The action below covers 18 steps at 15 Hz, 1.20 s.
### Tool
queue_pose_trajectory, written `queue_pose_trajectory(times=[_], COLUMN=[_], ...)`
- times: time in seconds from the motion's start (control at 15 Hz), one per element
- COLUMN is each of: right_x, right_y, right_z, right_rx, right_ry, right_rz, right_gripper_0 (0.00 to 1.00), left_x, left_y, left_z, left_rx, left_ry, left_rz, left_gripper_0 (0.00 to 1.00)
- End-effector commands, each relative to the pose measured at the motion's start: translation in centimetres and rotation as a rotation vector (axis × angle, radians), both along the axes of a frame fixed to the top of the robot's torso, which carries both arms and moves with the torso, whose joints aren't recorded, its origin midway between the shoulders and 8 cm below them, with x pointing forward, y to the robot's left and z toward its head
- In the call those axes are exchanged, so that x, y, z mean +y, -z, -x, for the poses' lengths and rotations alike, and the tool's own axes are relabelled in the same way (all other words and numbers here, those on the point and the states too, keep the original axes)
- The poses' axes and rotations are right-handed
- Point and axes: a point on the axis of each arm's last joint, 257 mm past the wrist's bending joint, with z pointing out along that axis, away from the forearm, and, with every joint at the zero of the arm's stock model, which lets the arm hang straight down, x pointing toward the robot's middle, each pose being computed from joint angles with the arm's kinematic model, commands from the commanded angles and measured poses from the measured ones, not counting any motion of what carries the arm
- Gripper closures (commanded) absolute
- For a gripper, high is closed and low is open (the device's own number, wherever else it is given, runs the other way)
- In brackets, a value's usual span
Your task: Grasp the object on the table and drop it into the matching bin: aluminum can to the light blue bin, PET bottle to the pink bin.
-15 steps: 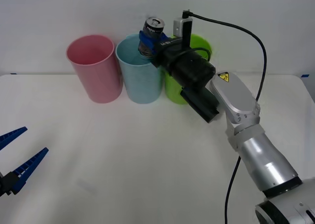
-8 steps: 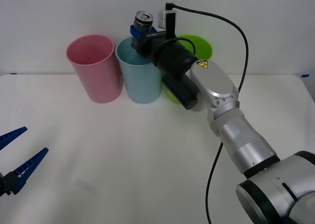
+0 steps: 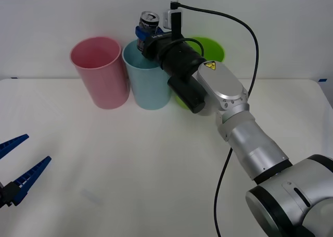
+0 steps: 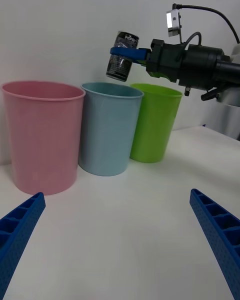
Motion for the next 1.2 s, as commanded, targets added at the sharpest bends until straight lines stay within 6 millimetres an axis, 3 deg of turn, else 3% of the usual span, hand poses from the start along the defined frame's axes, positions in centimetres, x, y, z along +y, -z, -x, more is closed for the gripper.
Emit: queue_pose_trajectory(times=[0.07, 0.13, 0.2, 0.73, 1.2], right_x=[-0.1, 0.0, 0.0, -0.3, -4.1], right_y=[0.0, 0.1, 0.0, 0.2, 1.4], right_z=[0.0, 0.0, 0.0, 0.4, 3.6], right_rx=[0.000, 0.001, 0.000, -0.008, -0.069], right_ry=[0.002, 0.002, 0.001, -0.010, -0.016], right_rz=[0.001, 0.002, 0.000, 0.002, 0.036], right_gripper_0=[0.47, 0.12, 0.00, 0.00, 0.00], left_x=[0.0, 0.0, 0.0, 0.0, 0.0], left_y=[0.0, 0.0, 0.0, 0.0, 0.0], left_z=[0.0, 0.0, 0.0, 0.0, 0.0], left_rx=[0.000, 0.000, 0.000, 0.000, 0.000], left_ry=[0.000, 0.000, 0.000, 0.000, 0.000], left_rz=[0.000, 0.000, 0.000, 0.000, 0.000], left_gripper_0=[0.00, 0.00, 0.00, 0.00, 0.00])
